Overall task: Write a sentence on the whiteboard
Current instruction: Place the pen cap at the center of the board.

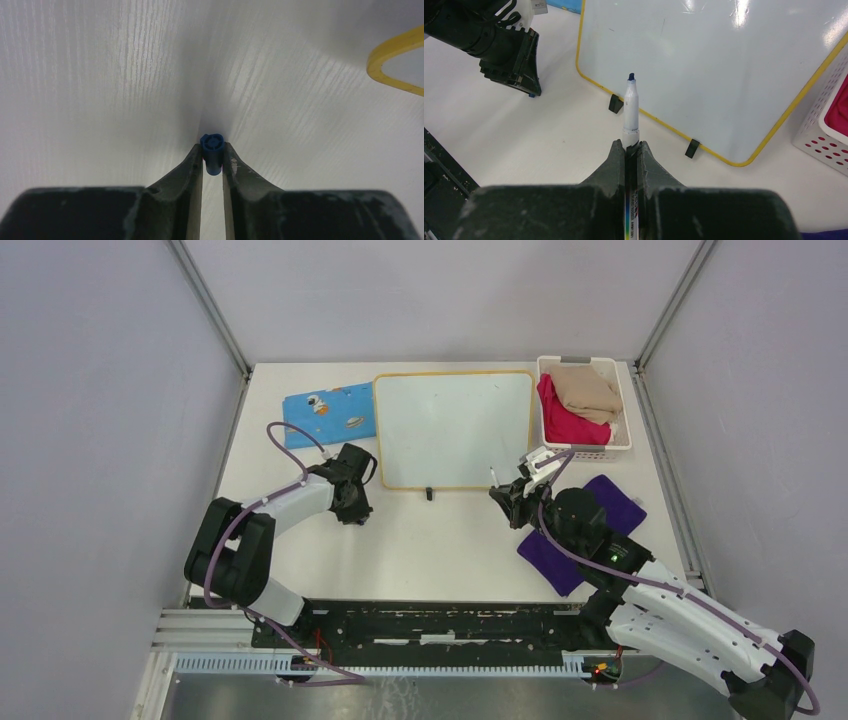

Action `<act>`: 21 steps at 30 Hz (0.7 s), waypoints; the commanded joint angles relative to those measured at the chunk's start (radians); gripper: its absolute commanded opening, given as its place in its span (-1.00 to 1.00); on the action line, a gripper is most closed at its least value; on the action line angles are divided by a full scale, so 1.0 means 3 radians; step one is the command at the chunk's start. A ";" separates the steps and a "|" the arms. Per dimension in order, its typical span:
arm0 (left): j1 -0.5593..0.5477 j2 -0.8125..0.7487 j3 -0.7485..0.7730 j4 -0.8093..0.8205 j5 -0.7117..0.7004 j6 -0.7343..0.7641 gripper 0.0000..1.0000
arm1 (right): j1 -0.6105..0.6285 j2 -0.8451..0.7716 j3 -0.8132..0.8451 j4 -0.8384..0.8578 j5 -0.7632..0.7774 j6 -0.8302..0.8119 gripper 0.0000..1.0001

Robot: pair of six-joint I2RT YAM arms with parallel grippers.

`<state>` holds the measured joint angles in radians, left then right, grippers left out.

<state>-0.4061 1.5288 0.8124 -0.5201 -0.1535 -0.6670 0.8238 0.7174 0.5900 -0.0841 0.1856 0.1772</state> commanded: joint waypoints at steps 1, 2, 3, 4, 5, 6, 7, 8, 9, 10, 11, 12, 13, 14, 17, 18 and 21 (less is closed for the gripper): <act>-0.0001 0.0127 -0.0034 0.0097 0.0030 -0.0028 -0.48 | -0.0004 -0.0008 0.0015 0.0129 0.0013 -0.0021 -1.00; -0.0001 0.0127 -0.0034 0.0090 0.0027 -0.0027 -0.47 | 0.0000 -0.0012 0.0015 0.0129 0.0015 -0.0017 -1.00; 0.0002 0.0126 -0.0036 0.0086 0.0029 -0.0026 -0.46 | -0.0001 -0.0013 0.0012 0.0128 0.0018 -0.0017 -1.00; 0.0002 0.0121 -0.0040 0.0087 0.0033 -0.0026 -0.44 | -0.0005 -0.0012 0.0013 0.0123 0.0016 -0.0014 -1.00; 0.0005 0.0116 -0.0047 0.0084 0.0034 -0.0026 -0.42 | 0.0002 -0.0013 0.0013 0.0124 0.0019 -0.0014 -1.00; 0.0001 0.0113 -0.0056 0.0087 0.0039 -0.0026 -0.40 | -0.0003 -0.0013 0.0012 0.0120 0.0021 -0.0016 -1.00; -0.0001 0.0111 -0.0058 0.0087 0.0037 -0.0026 -0.38 | -0.0001 -0.0014 0.0014 0.0121 0.0021 -0.0017 -1.00; -0.0001 0.0107 -0.0066 0.0085 0.0040 -0.0026 -0.36 | -0.0003 -0.0017 0.0017 0.0112 0.0023 -0.0020 -1.00; 0.0002 0.0105 -0.0069 0.0087 0.0044 -0.0026 -0.35 | 0.0001 -0.0018 0.0017 0.0112 0.0021 -0.0021 -1.00; 0.0000 0.0097 -0.0073 0.0083 0.0051 -0.0026 -0.34 | 0.0000 -0.0018 0.0020 0.0112 0.0021 -0.0024 -1.00; 0.0001 0.0086 -0.0077 0.0086 0.0049 -0.0026 -0.33 | 0.0000 -0.0016 0.0013 0.0114 0.0021 -0.0023 -1.00; 0.0000 0.0070 -0.0077 0.0081 0.0050 -0.0029 -0.33 | 0.0000 -0.0015 0.0012 0.0112 0.0021 -0.0020 -1.00; 0.0001 0.0055 -0.0079 0.0071 0.0048 -0.0031 -0.32 | 0.0000 -0.0016 0.0013 0.0112 0.0021 -0.0020 -1.00; 0.0000 0.0031 -0.0074 0.0062 0.0054 -0.0034 -0.31 | -0.0001 -0.0019 0.0014 0.0110 0.0021 -0.0020 -1.00; -0.0001 -0.0119 -0.0035 -0.0007 0.0046 -0.0058 -0.23 | -0.0001 -0.0028 0.0020 0.0102 0.0011 -0.0020 -1.00; -0.0001 -0.0196 -0.0008 -0.0042 0.0044 -0.0062 -0.17 | -0.0001 -0.0035 0.0027 0.0096 0.0007 -0.0027 -1.00; -0.0001 -0.0517 0.0150 -0.0176 0.0033 -0.0050 0.04 | 0.0000 -0.0044 0.0057 0.0072 -0.0027 -0.0053 -1.00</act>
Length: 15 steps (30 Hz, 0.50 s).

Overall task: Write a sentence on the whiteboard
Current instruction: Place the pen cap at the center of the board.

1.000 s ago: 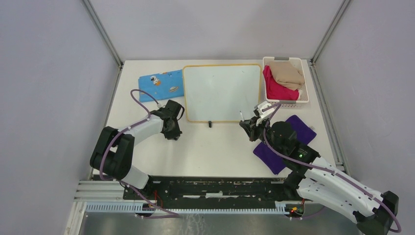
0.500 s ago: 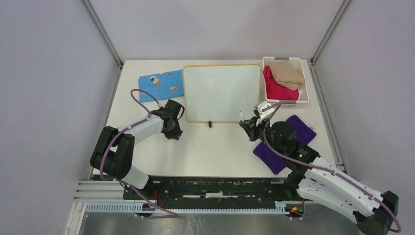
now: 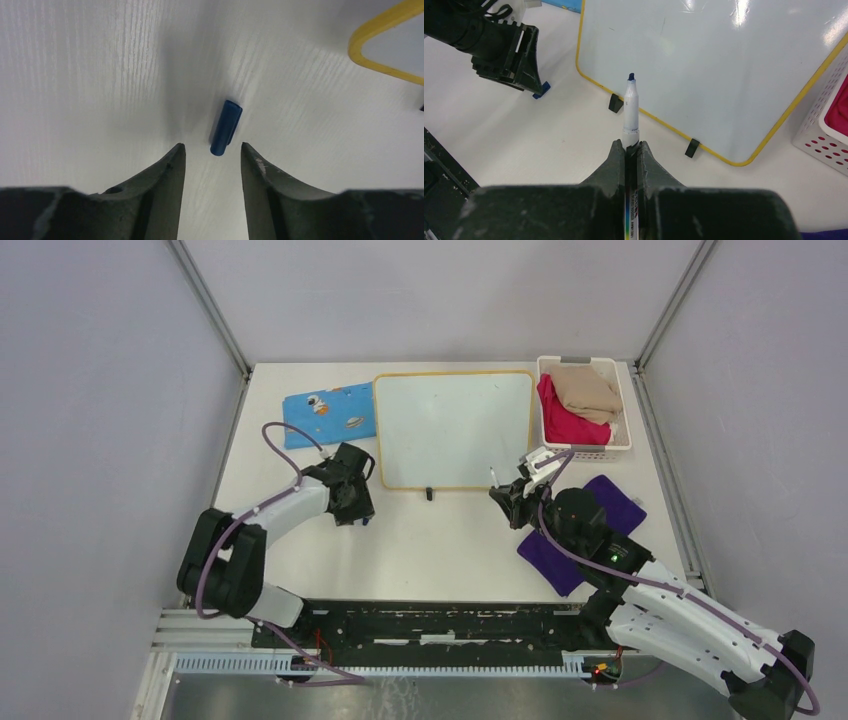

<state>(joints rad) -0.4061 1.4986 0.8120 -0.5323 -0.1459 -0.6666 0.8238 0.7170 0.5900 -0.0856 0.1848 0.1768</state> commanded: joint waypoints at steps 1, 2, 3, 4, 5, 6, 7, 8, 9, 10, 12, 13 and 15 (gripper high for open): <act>-0.0001 -0.0523 0.0221 -0.0180 0.0014 -0.0034 0.12 | 0.0000 -0.0048 0.0070 0.0071 -0.0038 -0.0069 -1.00; -0.0006 -0.0626 0.0289 -0.0222 0.0025 0.0002 0.18 | 0.0000 -0.0051 0.0083 0.0071 -0.0062 -0.0080 -1.00; -0.0009 -0.0728 0.0358 -0.0242 0.0050 0.0052 0.23 | -0.0001 -0.0056 0.0097 0.0075 -0.0097 -0.0105 -1.00; -0.0015 -0.0845 0.0413 -0.0238 0.0096 0.0111 0.28 | 0.0000 -0.0061 0.0112 0.0079 -0.0126 -0.0130 -1.00; -0.0020 -0.0954 0.0446 -0.0195 0.0186 0.0193 0.32 | 0.0002 -0.0063 0.0136 0.0083 -0.0182 -0.0161 -1.00; -0.0022 -0.1079 0.0463 -0.0126 0.0354 0.0325 0.36 | 0.0002 -0.0063 0.0161 0.0082 -0.0250 -0.0208 -1.00; -0.0030 -0.1201 0.0466 -0.0023 0.0453 0.0418 0.43 | 0.0000 -0.0059 0.0191 0.0091 -0.0323 -0.0248 -1.00; -0.0041 -0.1321 0.0455 0.0075 0.0602 0.0516 0.51 | -0.0003 -0.0048 0.0239 0.0082 -0.0422 -0.0299 -1.00; -0.0049 -0.1454 0.0427 0.0257 0.0720 0.0604 0.58 | -0.0001 -0.0027 0.0279 0.0077 -0.0513 -0.0341 -1.00; -0.0055 -0.1581 0.0371 0.0420 0.0836 0.0679 0.66 | -0.0001 -0.0007 0.0336 0.0065 -0.0603 -0.0392 -1.00; -0.0068 -0.1860 0.0242 0.0797 0.1096 0.0732 0.89 | -0.0001 0.0057 0.0444 0.0037 -0.0881 -0.0476 -1.00; -0.0076 -0.1993 0.0155 0.1035 0.1273 0.0722 0.99 | 0.0000 0.0104 0.0497 0.0013 -0.1009 -0.0513 -1.00; -0.0091 -0.2229 -0.0024 0.1543 0.1597 0.0637 0.99 | 0.0001 0.0198 0.0617 -0.0031 -0.1239 -0.0561 -1.00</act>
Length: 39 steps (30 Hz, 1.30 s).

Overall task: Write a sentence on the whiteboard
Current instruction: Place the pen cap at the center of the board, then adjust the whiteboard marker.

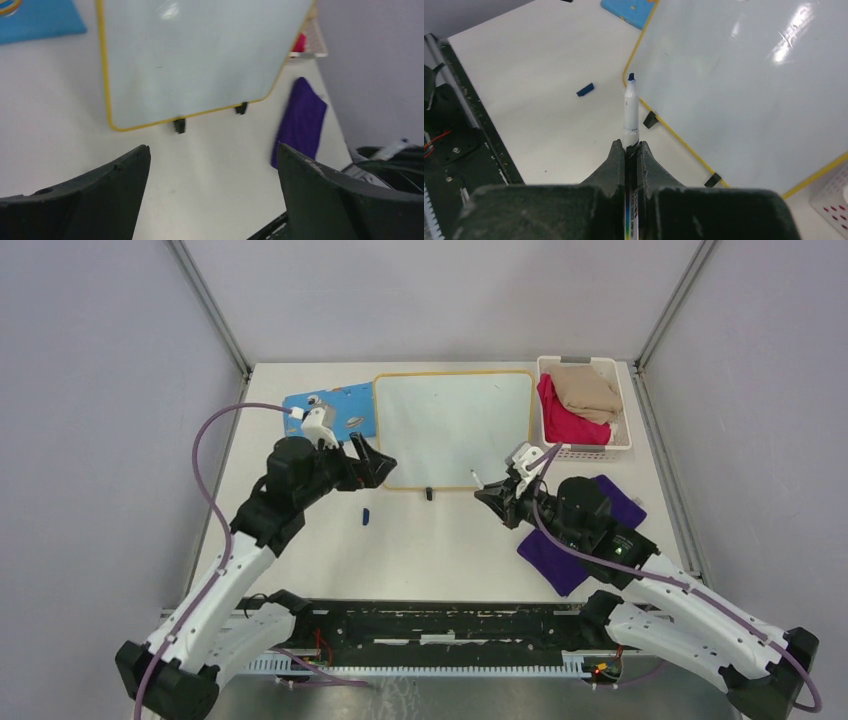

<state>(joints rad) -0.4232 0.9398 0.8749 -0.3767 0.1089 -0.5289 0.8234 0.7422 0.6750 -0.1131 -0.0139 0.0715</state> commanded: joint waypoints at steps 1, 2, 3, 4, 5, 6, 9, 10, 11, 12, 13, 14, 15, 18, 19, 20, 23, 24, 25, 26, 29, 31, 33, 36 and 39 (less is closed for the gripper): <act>-0.0046 -0.0443 -0.0307 0.1251 0.0921 0.0132 0.99 | 0.0001 0.0165 0.0375 0.0051 -0.0691 -0.0212 -1.00; -0.0063 -0.0490 -0.0361 0.1474 0.1078 0.0097 0.99 | 0.0001 0.0204 0.0417 0.0055 -0.0823 -0.0212 -1.00; -0.0082 -0.0505 -0.0405 0.1655 0.1261 0.0053 0.99 | 0.0000 0.0255 0.0445 0.0066 -0.0945 -0.0213 -1.00; -0.0096 -0.0499 -0.0440 0.1814 0.1459 0.0016 0.99 | 0.0001 0.0298 0.0471 0.0082 -0.1092 -0.0192 -1.00; -0.0111 -0.0474 -0.0465 0.1979 0.1672 -0.0040 0.99 | 0.0001 0.0348 0.0486 0.0102 -0.1179 -0.0162 -1.00; -0.0124 -0.0437 -0.0486 0.2128 0.1903 -0.0108 0.99 | 0.0000 0.0384 0.0500 0.0137 -0.1267 -0.0132 -1.00; -0.0220 -0.0293 -0.0486 0.2345 0.2316 -0.0220 0.95 | 0.0000 0.0485 0.0558 0.0186 -0.1457 -0.0055 -1.00; -0.0254 -0.0252 -0.0472 0.2345 0.2389 -0.0210 0.93 | -0.0001 0.0529 0.0574 0.0206 -0.1515 -0.0020 -1.00; -0.0291 -0.0217 -0.0465 0.2345 0.2451 -0.0195 0.90 | 0.0001 0.0558 0.0591 0.0225 -0.1574 0.0007 -1.00; -0.0329 -0.0188 -0.0461 0.2345 0.2487 -0.0173 0.88 | 0.0000 0.0591 0.0600 0.0250 -0.1625 0.0038 -1.00; -0.0363 -0.0161 -0.0459 0.2338 0.2510 -0.0152 0.86 | 0.0001 0.0615 0.0608 0.0277 -0.1657 0.0064 -1.00; -0.0395 -0.0143 -0.0453 0.2312 0.2520 -0.0128 0.84 | 0.0001 0.0632 0.0613 0.0311 -0.1678 0.0095 -1.00; -0.0426 -0.0124 -0.0440 0.2276 0.2525 -0.0079 0.82 | 0.0001 0.0648 0.0613 0.0334 -0.1695 0.0121 -1.00; -0.0511 -0.0064 -0.0384 0.2139 0.2520 0.0045 0.75 | 0.0001 0.0679 0.0601 0.0431 -0.1742 0.0179 -1.00; -0.0531 -0.0038 -0.0360 0.2090 0.2503 0.0087 0.73 | -0.0002 0.0688 0.0598 0.0462 -0.1765 0.0199 -1.00; -0.0551 -0.0017 -0.0344 0.2044 0.2493 0.0119 0.71 | 0.0001 0.0704 0.0598 0.0479 -0.1795 0.0215 -1.00; -0.0597 0.0047 -0.0310 0.1983 0.2461 0.0169 0.63 | 0.0004 0.0746 0.0618 0.0480 -0.1806 0.0222 -1.00; -0.0602 0.0055 -0.0304 0.1969 0.2451 0.0172 0.60 | 0.0000 0.0761 0.0623 0.0475 -0.1807 0.0224 -1.00; -0.0608 0.0065 -0.0299 0.1967 0.2448 0.0173 0.55 | 0.0001 0.0771 0.0631 0.0470 -0.1813 0.0223 -1.00; -0.0613 0.0068 -0.0296 0.1964 0.2435 0.0177 0.52 | -0.0001 0.0776 0.0634 0.0469 -0.1826 0.0222 -1.00; -0.0621 0.0073 -0.0280 0.1964 0.2436 0.0180 0.38 | -0.0001 0.0783 0.0639 0.0461 -0.1842 0.0218 -1.00; -0.0624 0.0074 -0.0269 0.1966 0.2440 0.0178 0.31 | 0.0001 0.0783 0.0644 0.0451 -0.1844 0.0207 -1.00; -0.0632 0.0079 -0.0253 0.1969 0.2444 0.0175 0.24 | 0.0001 0.0785 0.0640 0.0449 -0.1846 0.0203 -1.00; -0.0651 0.0091 -0.0247 0.2000 0.2452 0.0149 0.14 | 0.0001 0.0788 0.0639 0.0451 -0.1844 0.0209 -1.00; -0.0677 0.0113 -0.0250 0.2003 0.2494 0.0150 0.05 | 0.0000 0.0790 0.0639 0.0455 -0.1845 0.0207 -1.00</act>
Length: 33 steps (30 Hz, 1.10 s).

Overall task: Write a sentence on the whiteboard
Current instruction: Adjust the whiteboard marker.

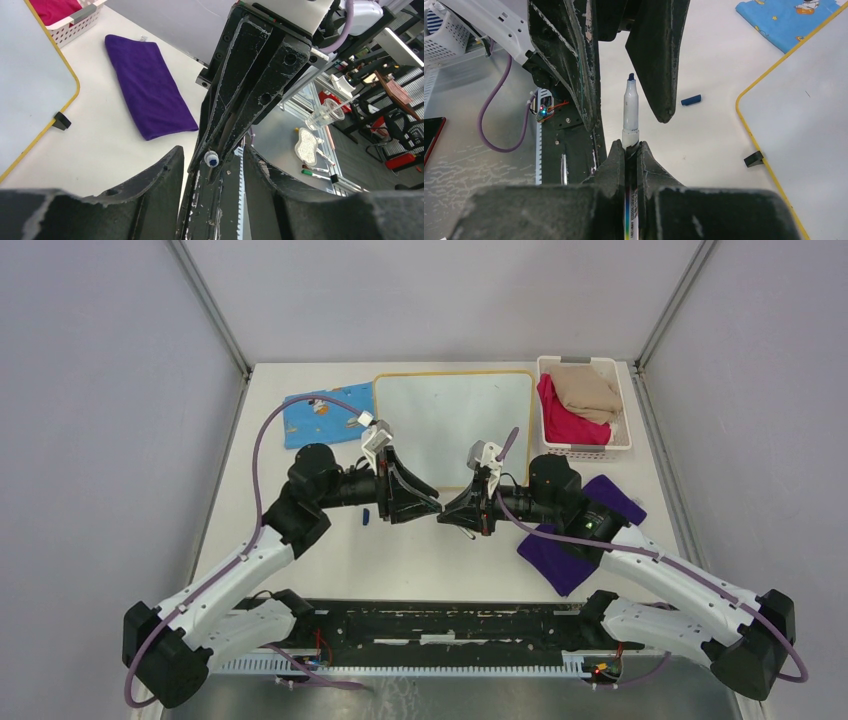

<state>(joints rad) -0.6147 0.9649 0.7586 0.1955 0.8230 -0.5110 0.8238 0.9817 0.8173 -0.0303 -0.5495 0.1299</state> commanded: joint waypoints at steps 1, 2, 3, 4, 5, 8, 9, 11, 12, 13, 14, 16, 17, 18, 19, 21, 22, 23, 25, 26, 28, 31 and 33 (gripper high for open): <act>-0.0050 0.0035 0.0136 0.0099 0.0124 0.0095 0.00 | 0.0000 -0.0005 0.0168 0.0182 -0.0061 0.0017 -1.00; -0.0059 0.0042 0.0128 0.0097 0.0134 0.0097 -0.04 | 0.0000 -0.0010 0.0170 0.0180 -0.0065 0.0018 -1.00; -0.0067 0.0045 0.0126 0.0096 0.0141 0.0102 -0.08 | 0.0004 -0.0010 0.0170 0.0180 -0.0065 0.0018 -1.00; -0.0075 0.0052 0.0127 0.0097 0.0144 0.0107 -0.12 | 0.0000 -0.0010 0.0172 0.0183 -0.0065 0.0017 -1.00; -0.0081 0.0056 0.0121 0.0095 0.0147 0.0110 -0.17 | 0.0000 -0.0014 0.0170 0.0185 -0.0065 0.0017 -1.00; -0.0097 0.0060 0.0125 0.0095 0.0150 0.0125 -0.32 | -0.0002 -0.0019 0.0165 0.0183 -0.0070 0.0019 -1.00; -0.0098 0.0060 0.0126 0.0095 0.0151 0.0128 -0.36 | -0.0003 -0.0020 0.0160 0.0181 -0.0070 0.0020 -1.00; -0.0103 0.0061 0.0125 0.0098 0.0145 0.0128 -0.44 | -0.0003 -0.0024 0.0154 0.0179 -0.0071 0.0019 -1.00; -0.0103 0.0061 0.0125 0.0098 0.0146 0.0128 -0.48 | 0.0002 -0.0028 0.0150 0.0182 -0.0075 0.0018 -1.00; -0.0106 0.0061 0.0125 0.0095 0.0143 0.0128 -0.51 | -0.0001 -0.0034 0.0145 0.0180 -0.0076 0.0020 -1.00; -0.0112 0.0061 0.0128 0.0099 0.0145 0.0128 -0.53 | 0.0000 -0.0036 0.0144 0.0183 -0.0083 0.0017 -1.00; -0.0113 0.0065 0.0131 0.0100 0.0142 0.0128 -0.60 | 0.0001 -0.0037 0.0138 0.0182 -0.0093 0.0022 -1.00; -0.0114 0.0066 0.0134 0.0100 0.0142 0.0128 -0.63 | 0.0000 -0.0036 0.0139 0.0180 -0.0109 0.0011 -1.00; -0.0119 0.0070 0.0135 0.0100 0.0139 0.0128 -0.64 | -0.0003 -0.0035 0.0139 0.0178 -0.0123 0.0009 -1.00; -0.0122 0.0063 0.0138 0.0100 0.0137 0.0125 -0.63 | -0.0002 -0.0032 0.0139 0.0178 -0.0136 0.0007 -1.00; -0.0120 0.0062 0.0143 0.0100 0.0126 0.0119 -0.45 | -0.0001 -0.0033 0.0139 0.0173 -0.0158 0.0002 -1.00; -0.0120 0.0061 0.0146 0.0100 0.0124 0.0114 -0.37 | 0.0002 -0.0038 0.0139 0.0171 -0.0160 0.0002 -1.00; -0.0120 0.0061 0.0146 0.0100 0.0120 0.0113 -0.31 | 0.0001 -0.0040 0.0139 0.0165 -0.0161 -0.0001 -1.00; -0.0121 0.0049 0.0153 0.0100 0.0120 0.0113 -0.25 | 0.0000 -0.0050 0.0144 0.0152 -0.0172 -0.0010 -1.00; -0.0124 0.0039 0.0151 0.0100 0.0114 0.0113 -0.24 | 0.0003 -0.0050 0.0140 0.0148 -0.0176 -0.0018 -1.00; -0.0124 0.0032 0.0156 0.0104 0.0114 0.0109 -0.26 | 0.0000 -0.0061 0.0139 0.0142 -0.0180 -0.0023 -1.00; -0.0125 0.0019 0.0156 0.0126 0.0125 0.0097 -0.34 | 0.0001 -0.0068 0.0129 0.0137 -0.0187 -0.0026 -1.00; -0.0124 0.0006 0.0152 0.0154 0.0132 0.0079 -0.44 | 0.0001 -0.0070 0.0124 0.0138 -0.0193 -0.0028 -1.00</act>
<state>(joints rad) -0.6476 0.9867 0.7601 0.1955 0.8413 -0.5026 0.8238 0.9810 0.8173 -0.0238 -0.5865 0.1329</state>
